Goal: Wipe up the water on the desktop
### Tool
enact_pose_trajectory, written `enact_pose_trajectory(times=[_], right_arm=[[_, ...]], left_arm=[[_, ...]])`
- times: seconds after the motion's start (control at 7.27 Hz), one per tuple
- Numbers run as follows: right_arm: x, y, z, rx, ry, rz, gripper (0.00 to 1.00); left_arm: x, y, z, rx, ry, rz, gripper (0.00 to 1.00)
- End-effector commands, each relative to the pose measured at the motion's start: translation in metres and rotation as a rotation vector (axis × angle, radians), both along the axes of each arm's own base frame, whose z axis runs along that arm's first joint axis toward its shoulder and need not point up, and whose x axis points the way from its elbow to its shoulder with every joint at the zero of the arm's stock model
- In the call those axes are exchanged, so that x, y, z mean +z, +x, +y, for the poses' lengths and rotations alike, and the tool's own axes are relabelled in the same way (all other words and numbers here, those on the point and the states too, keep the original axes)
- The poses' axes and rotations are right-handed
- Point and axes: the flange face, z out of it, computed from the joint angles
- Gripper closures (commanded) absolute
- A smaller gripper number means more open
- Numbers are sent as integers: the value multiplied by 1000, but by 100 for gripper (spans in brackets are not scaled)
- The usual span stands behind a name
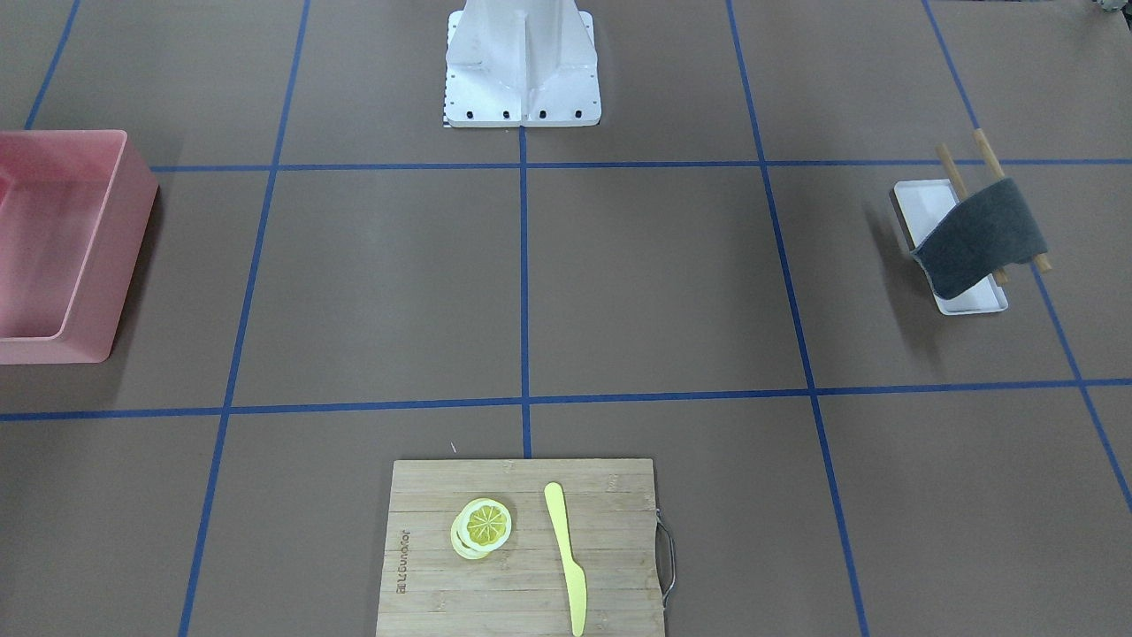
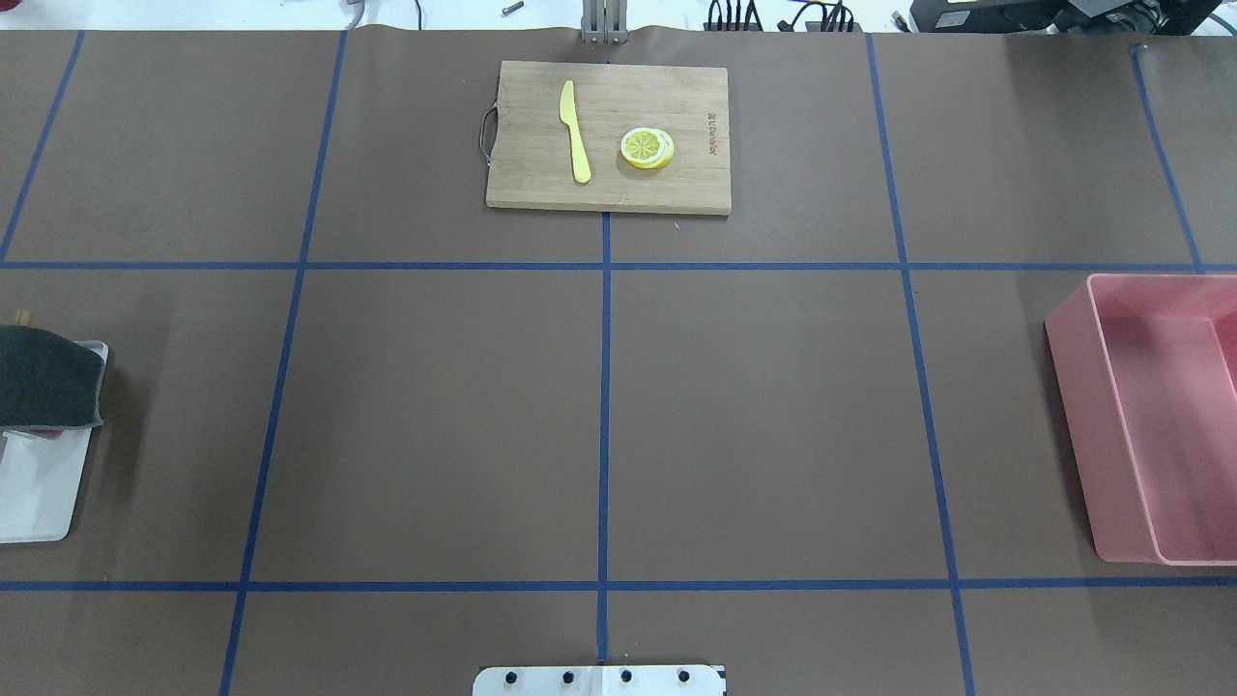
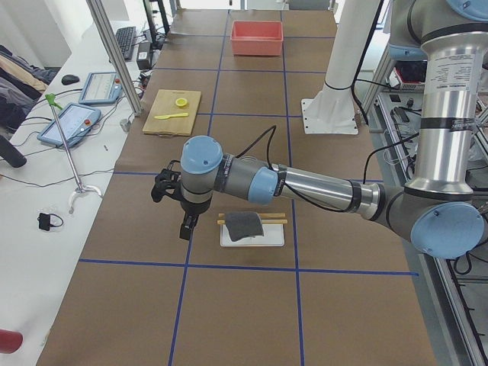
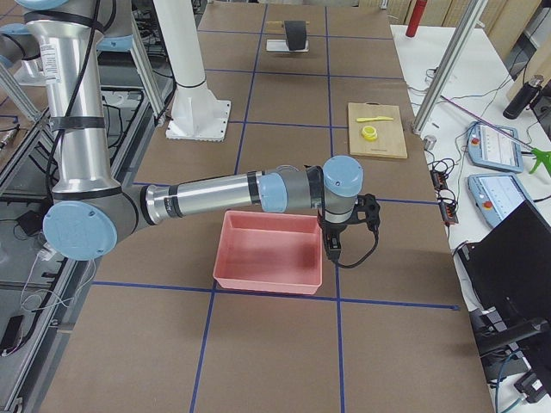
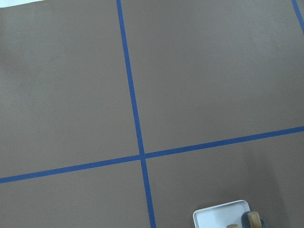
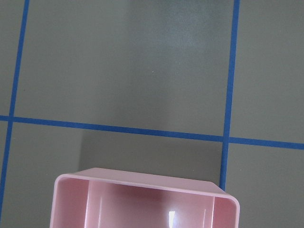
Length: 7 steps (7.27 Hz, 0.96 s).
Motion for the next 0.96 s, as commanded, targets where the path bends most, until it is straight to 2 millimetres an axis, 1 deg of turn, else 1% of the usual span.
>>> enact_pose_trajectory(times=[0.0, 0.14, 0.55, 0.69, 0.83], right_arm=[[-2, 0, -2, 0, 4, -3, 0], [-3, 0, -7, 0, 7, 6, 0], [-5, -1, -9, 0, 11, 7, 0], [-10, -2, -11, -2, 21, 8, 0], [-13, -2, -15, 0, 25, 10, 0]], left_arm=[[2, 2, -1, 3, -6, -1, 2], [1, 5, 0, 8, -6, 1, 2], [3, 5, 0, 11, -5, 0, 2], [-3, 6, 0, 12, 8, 3, 2], [-3, 7, 1, 18, 5, 23, 2]])
